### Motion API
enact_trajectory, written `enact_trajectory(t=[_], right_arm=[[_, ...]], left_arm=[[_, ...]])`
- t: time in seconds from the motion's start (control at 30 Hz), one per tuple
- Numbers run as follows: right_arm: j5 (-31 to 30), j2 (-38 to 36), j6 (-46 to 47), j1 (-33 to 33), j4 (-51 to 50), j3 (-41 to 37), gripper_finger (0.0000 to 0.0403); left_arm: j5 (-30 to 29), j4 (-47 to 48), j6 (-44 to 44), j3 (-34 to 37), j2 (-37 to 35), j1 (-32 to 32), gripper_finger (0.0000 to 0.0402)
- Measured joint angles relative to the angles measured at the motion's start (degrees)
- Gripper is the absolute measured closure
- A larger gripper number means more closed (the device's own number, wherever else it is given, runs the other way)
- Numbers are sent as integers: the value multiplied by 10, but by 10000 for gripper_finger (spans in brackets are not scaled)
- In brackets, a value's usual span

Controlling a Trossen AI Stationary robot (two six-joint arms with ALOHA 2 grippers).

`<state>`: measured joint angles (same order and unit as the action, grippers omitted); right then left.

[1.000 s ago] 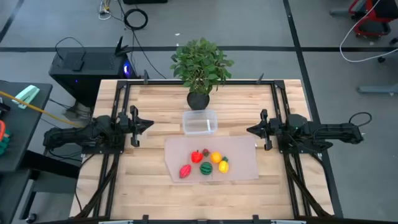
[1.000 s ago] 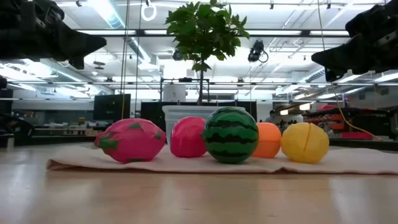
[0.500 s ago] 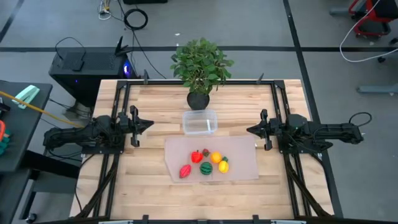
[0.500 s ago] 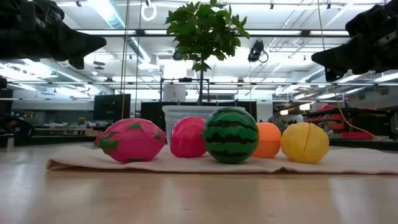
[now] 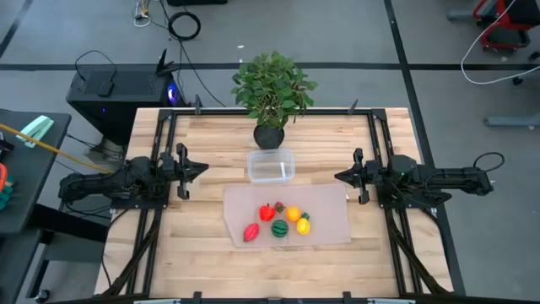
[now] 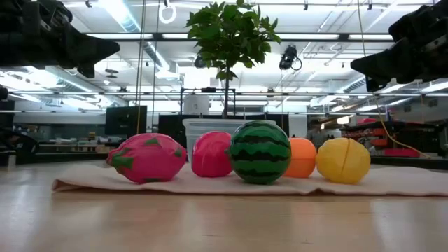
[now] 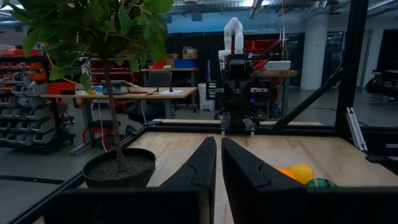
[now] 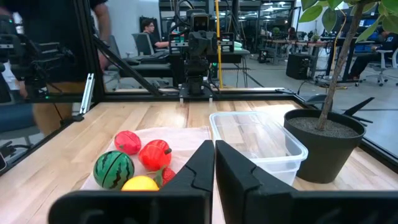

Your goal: Pick and placing Produce into tupperware

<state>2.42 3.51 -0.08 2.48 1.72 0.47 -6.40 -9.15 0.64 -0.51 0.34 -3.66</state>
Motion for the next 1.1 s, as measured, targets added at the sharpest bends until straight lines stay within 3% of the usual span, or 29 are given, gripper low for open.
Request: enact_trajectory(t=[1.1], right_arm=[[0,0,0,0,0,0,382]], left_arm=[[0,0,0,0,0,0,371]])
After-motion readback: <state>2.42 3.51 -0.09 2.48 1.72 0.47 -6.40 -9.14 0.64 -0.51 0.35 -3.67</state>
